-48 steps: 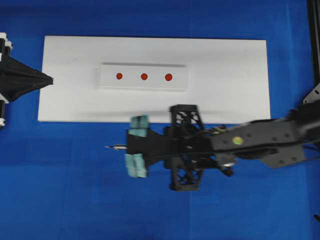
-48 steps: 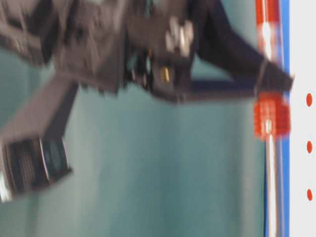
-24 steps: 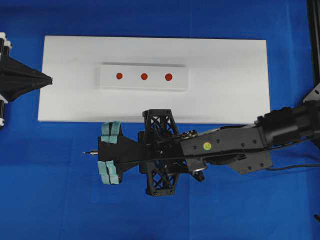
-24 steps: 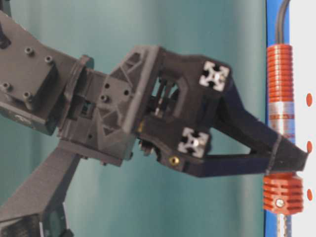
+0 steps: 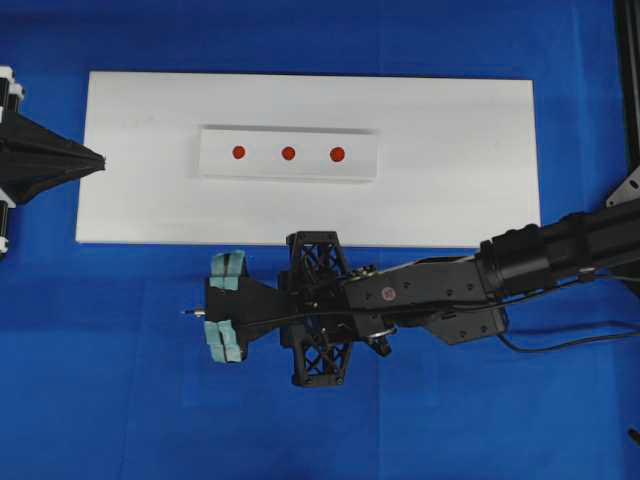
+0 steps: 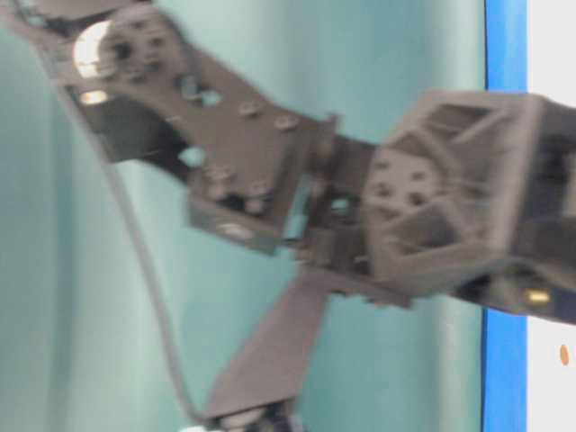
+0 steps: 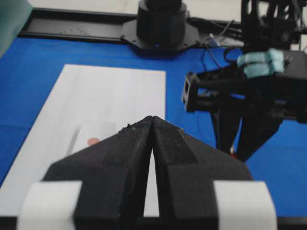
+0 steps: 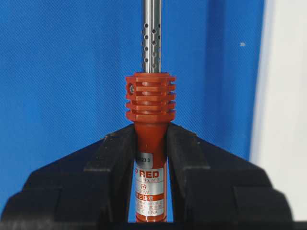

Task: Touch the tip of the soldering iron to the mark.
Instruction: 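Lower the iron onto the blue surface in front of the board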

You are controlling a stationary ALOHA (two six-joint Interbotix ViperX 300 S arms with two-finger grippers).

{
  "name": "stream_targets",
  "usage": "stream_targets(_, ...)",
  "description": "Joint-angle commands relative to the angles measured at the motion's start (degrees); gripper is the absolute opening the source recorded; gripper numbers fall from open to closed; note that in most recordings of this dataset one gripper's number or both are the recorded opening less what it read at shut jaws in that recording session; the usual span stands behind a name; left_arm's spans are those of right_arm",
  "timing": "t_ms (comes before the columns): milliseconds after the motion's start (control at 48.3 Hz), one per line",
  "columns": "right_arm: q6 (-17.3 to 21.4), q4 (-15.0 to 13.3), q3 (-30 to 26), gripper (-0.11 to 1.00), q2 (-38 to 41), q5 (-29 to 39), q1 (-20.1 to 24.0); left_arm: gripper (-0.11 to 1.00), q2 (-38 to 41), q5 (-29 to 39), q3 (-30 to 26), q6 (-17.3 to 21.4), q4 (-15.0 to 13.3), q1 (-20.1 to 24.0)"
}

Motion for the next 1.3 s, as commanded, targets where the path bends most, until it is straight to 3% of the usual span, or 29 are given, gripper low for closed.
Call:
stream_targets(0, 0.09, 0.62, 0.97, 0.06, -0.7, -3.87, 0.09, 0.0, 0.18, -0.26, -0.53, 0.09, 0.18, -0.09)
stream_targets(228, -0.18, 1.14, 4.31, 0.06, 0.97, -12.83, 0.88, 0.0, 0.18, -0.26, -0.53, 0.09, 0.18, -0.09)
stream_targets(414, -0.18, 1.23, 5.63, 0.06, 2.29, -16.08, 1.32, 0.0, 0.18, -0.26, -0.53, 0.18, 0.18, -0.09)
stream_targets(1283, 0.09, 2.29, 6.33, 0.07, 2.46, -15.21, 1.05, 0.0, 0.09, -0.26, -0.62, 0.09, 0.18, -0.09)
